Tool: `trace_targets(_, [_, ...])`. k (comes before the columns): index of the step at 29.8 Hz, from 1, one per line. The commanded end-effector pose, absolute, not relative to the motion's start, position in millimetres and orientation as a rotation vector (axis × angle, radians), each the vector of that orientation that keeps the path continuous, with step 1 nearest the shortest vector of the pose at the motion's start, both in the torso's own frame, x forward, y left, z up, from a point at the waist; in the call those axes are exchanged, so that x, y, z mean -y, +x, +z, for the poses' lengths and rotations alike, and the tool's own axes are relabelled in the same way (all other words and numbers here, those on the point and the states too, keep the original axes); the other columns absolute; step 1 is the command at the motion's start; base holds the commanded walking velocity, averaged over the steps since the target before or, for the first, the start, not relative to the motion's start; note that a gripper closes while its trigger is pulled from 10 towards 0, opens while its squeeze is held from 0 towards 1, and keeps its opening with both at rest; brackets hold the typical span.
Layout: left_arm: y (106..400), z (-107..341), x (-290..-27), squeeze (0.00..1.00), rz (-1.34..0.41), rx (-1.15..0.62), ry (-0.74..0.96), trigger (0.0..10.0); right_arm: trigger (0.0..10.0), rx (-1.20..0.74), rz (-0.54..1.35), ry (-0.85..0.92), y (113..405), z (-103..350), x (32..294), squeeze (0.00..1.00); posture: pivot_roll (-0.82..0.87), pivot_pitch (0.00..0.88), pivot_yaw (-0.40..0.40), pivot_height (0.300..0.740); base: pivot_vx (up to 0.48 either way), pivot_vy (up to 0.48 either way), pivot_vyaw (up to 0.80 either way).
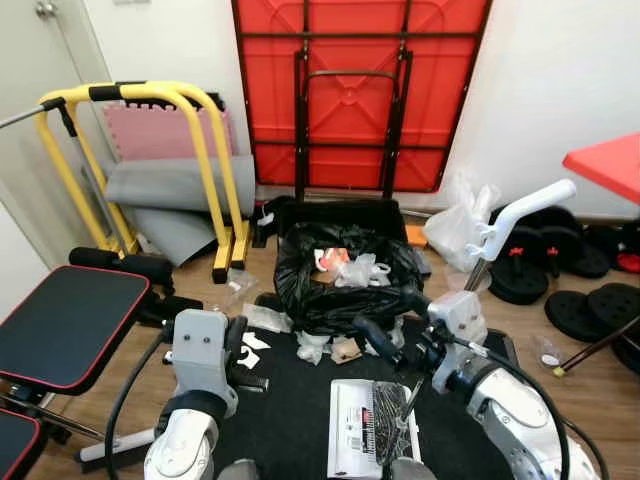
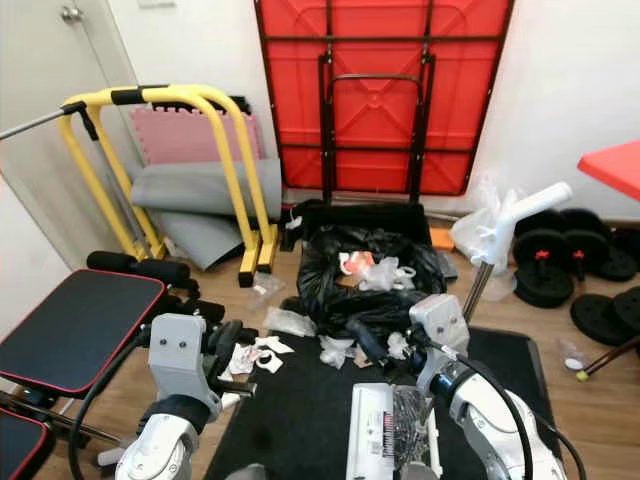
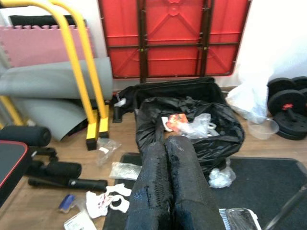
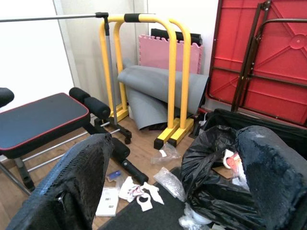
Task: Sweep floor
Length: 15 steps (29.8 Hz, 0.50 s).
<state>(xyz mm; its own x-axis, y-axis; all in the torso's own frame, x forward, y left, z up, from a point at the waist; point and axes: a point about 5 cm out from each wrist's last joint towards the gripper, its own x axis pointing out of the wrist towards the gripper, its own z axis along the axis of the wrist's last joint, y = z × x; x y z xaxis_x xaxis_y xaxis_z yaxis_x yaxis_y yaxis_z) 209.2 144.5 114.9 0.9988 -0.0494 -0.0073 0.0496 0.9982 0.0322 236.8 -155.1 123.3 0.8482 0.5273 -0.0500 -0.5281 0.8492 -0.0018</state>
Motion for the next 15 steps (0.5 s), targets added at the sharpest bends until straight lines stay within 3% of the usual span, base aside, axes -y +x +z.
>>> trace_targets(1, [208, 112, -147, 0.0, -0.003, -0.027, 0.047, 10.0, 10.0, -0.057, 0.546, -0.029, 236, 123, 158, 0.0, -0.13, 0.0, -0.028, 0.704, 0.0, 0.0, 0.0])
trace_targets(15, [173, 111, -146, 0.0, -0.045, -0.114, 0.035, 10.0, 10.0, -0.118, 0.489, 0.037, 195, 116, 175, 0.0, -0.13, 0.0, -0.01, 0.729, 0.0, 0.0, 0.0])
